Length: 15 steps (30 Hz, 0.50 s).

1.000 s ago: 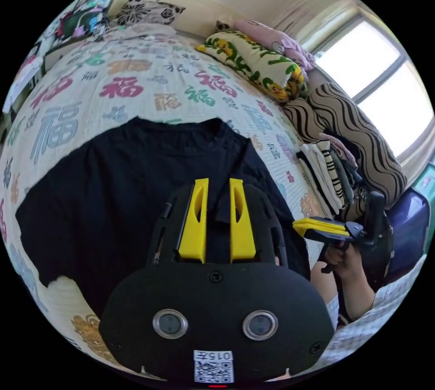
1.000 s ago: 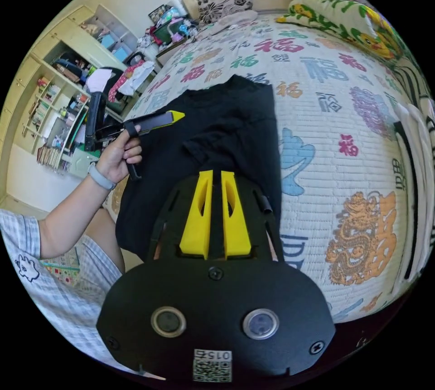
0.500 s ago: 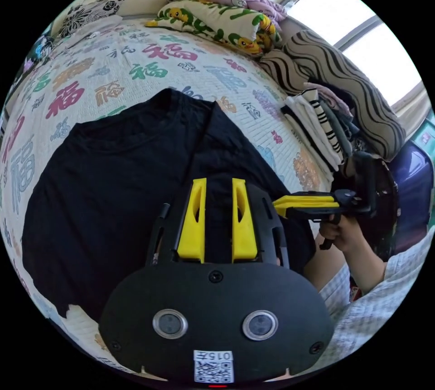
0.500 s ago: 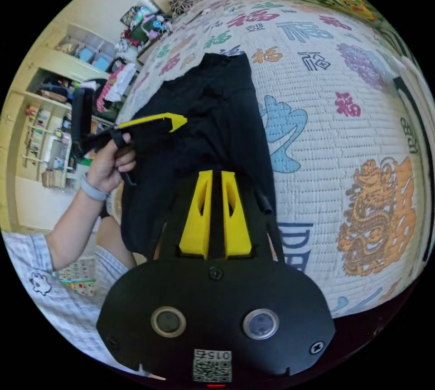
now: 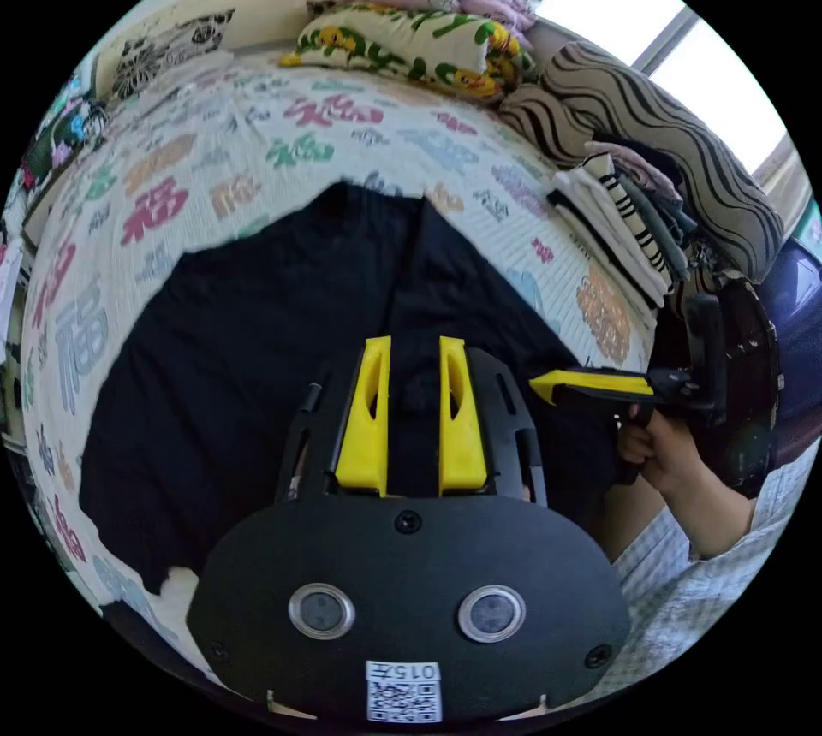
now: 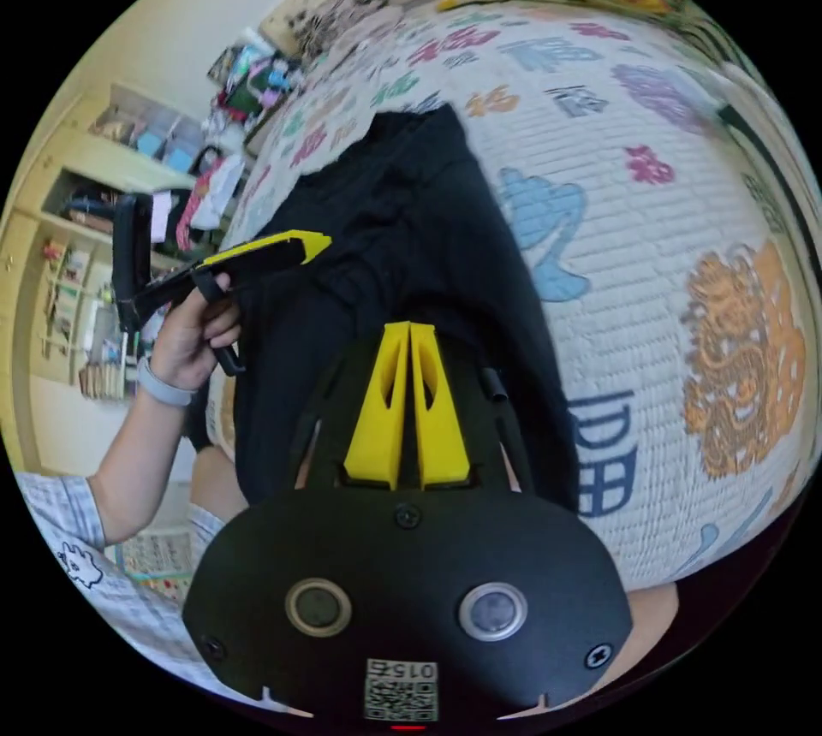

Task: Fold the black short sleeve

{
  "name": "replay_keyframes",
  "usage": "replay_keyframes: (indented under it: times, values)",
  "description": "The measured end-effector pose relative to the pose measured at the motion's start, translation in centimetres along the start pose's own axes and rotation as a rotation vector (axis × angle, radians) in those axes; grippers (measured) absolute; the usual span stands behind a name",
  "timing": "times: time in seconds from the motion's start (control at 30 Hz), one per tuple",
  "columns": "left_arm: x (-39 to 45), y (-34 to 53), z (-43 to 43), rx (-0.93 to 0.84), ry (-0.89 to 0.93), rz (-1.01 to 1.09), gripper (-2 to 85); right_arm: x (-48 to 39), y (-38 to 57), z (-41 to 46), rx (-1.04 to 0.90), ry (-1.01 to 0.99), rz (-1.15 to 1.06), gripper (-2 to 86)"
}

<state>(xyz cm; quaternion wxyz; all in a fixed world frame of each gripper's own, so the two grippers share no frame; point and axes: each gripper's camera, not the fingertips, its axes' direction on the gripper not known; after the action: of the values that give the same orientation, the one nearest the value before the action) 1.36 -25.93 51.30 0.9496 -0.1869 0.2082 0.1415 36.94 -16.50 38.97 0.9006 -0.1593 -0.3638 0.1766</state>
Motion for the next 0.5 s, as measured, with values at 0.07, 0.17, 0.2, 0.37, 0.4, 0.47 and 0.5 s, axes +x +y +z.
replay_keyframes:
  times: [0.07,0.17,0.2,0.37,0.4,0.47,0.5]
  values:
    - [0.0,-2.3,0.2,0.020,0.026,0.023,9.0,1.5,-0.6,-0.1,0.033,-0.048,0.084,3.0]
    - [-0.2,-4.9,2.5,-0.037,0.017,0.018,9.3,2.5,-2.0,1.2,0.021,-0.047,0.137,5.0]
    - [-0.3,-5.2,2.9,-0.039,0.021,0.016,9.3,2.2,-2.5,1.7,0.020,-0.027,0.123,4.4]
    - [-0.8,-4.2,5.9,-0.113,-0.053,0.036,8.2,1.1,-3.2,4.8,-0.011,0.087,0.073,-0.3]
    - [-0.9,-3.8,5.8,-0.098,-0.054,0.046,8.2,1.3,-3.1,5.3,0.002,0.065,0.075,-0.6]
    - [-1.8,-2.0,4.2,-0.068,-0.017,0.007,8.8,1.3,-3.1,5.7,-0.003,0.042,0.109,-0.8]
    - [-1.9,-1.5,3.5,-0.056,-0.008,0.000,9.1,1.1,-3.1,5.8,-0.008,0.052,0.125,-0.9]
